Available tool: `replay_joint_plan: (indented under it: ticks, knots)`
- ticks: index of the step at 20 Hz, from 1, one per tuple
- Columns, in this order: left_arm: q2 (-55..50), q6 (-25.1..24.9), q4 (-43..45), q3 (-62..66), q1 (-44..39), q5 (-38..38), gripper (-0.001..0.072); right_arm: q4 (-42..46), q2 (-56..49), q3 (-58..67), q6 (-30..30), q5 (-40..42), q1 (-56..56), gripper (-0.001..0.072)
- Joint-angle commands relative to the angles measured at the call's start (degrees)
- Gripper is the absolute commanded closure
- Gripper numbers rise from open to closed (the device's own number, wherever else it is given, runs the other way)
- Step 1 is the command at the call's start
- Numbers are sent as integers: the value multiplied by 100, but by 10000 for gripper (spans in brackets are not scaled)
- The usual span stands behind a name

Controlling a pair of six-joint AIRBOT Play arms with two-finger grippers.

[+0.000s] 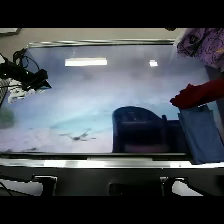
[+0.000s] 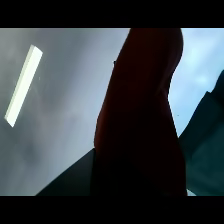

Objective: Fold the clothes and pants, and hang the long-sleeved shirts on hangers.

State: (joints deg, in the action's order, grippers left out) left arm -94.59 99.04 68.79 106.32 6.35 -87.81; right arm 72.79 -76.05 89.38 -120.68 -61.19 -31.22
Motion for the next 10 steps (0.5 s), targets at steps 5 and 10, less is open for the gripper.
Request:
replay_joint_plan:
  ticks: [5,10]
  knots:
    - [-2,-2,-2,4,-2,-284,692,1095,531,7,-647,-546,-11,686]
    - [2,-2,-2,4,-2,-332,692,1834,743,7,-662,-1508,-11,686]
